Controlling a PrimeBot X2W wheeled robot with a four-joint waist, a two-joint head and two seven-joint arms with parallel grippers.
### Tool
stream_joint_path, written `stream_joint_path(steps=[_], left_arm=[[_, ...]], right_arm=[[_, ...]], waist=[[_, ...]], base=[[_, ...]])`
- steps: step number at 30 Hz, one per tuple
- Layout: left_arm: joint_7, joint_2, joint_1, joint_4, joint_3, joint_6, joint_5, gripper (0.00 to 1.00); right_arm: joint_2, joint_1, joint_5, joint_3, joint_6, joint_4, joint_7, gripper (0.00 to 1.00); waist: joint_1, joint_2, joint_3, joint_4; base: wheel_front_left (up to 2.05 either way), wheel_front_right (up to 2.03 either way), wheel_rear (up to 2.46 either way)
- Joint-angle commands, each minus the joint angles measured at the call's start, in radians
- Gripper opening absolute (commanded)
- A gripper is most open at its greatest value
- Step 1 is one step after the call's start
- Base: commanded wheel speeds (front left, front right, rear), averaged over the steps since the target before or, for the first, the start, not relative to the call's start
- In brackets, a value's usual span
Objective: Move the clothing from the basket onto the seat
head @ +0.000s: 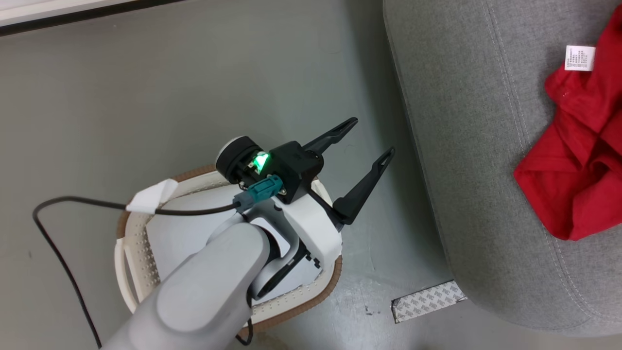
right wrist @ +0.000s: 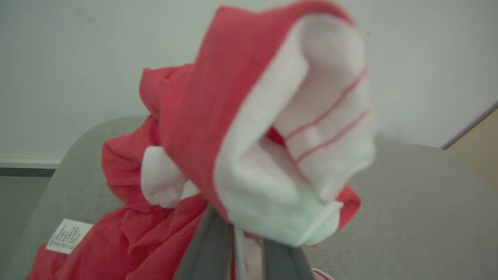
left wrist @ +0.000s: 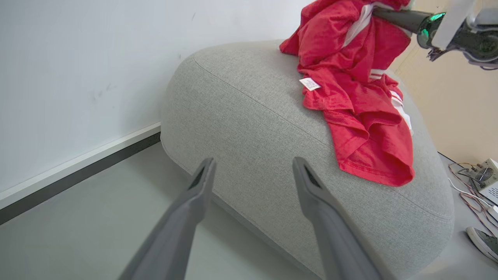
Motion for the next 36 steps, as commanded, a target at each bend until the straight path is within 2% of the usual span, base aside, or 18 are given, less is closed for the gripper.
stream_joint_path(steps=[1, 9, 10, 11, 12, 19, 24, 30, 36], left_arm=[[-0.004, 0.004, 0.000, 0.004, 0.000, 0.003, 0.003, 1.00], [-0.007, 0.004, -0.008, 0.012, -0.001, 0.006, -0.012, 1.00], [-0.009, 0.005, -0.007, 0.014, 0.000, 0.006, -0.013, 1.00], [-0.011, 0.005, -0.004, 0.017, 0.000, 0.006, -0.015, 1.00], [-0.015, 0.004, -0.002, 0.020, 0.000, 0.007, -0.016, 1.00], [-0.051, 0.000, 0.030, 0.053, 0.007, 0.006, -0.040, 1.00], [-0.100, 0.028, 0.084, 0.093, 0.035, 0.012, -0.074, 1.00], [-0.157, 0.044, 0.162, 0.120, 0.070, 0.023, -0.119, 1.00], [-0.199, 0.058, 0.238, 0.126, 0.125, 0.056, -0.167, 1.00]], right_arm=[[0.007, 0.006, 0.056, 0.049, -0.003, 0.038, 0.035, 0.00], [-0.007, -0.039, 0.224, 0.252, -0.003, 0.144, 0.229, 0.00], [-0.011, -0.045, 0.232, 0.272, -0.003, 0.150, 0.244, 0.24], [-0.013, -0.054, 0.242, 0.287, -0.003, 0.155, 0.254, 0.57], [-0.017, -0.063, 0.252, 0.302, -0.003, 0.158, 0.257, 0.98], [-0.033, -0.083, 0.284, 0.389, -0.003, 0.187, 0.246, 1.00], [-0.038, -0.063, 0.278, 0.471, -0.003, 0.198, 0.232, 1.00], [-0.082, -0.048, 0.262, 0.550, -0.003, 0.154, 0.186, 1.00], [-0.120, -0.061, 0.254, 0.585, -0.003, 0.064, 0.132, 1.00]], waist=[[-0.0002, -0.0001, 0.000, 0.002], [-0.0002, -0.0001, -0.003, 0.006], [-0.0002, -0.0001, -0.006, 0.006], [-0.0002, -0.0001, -0.011, 0.006], [-0.0002, -0.0001, -0.016, 0.005], [-0.0002, -0.0001, -0.085, -0.004], [-0.0002, -0.0001, -0.185, -0.018], [-0.0002, -0.0001, -0.342, -0.037], [-0.0002, -0.0001, -0.482, -0.040]], base=[[0.00, 0.00, 0.00], [0.00, 0.00, 0.00], [0.00, 0.00, 0.00], [0.00, 0.00, 0.00], [0.00, 0.00, 0.00], [0.00, 0.00, 0.00], [0.00, 0.00, 0.00], [0.00, 0.00, 0.00], [0.00, 0.00, 0.00]])
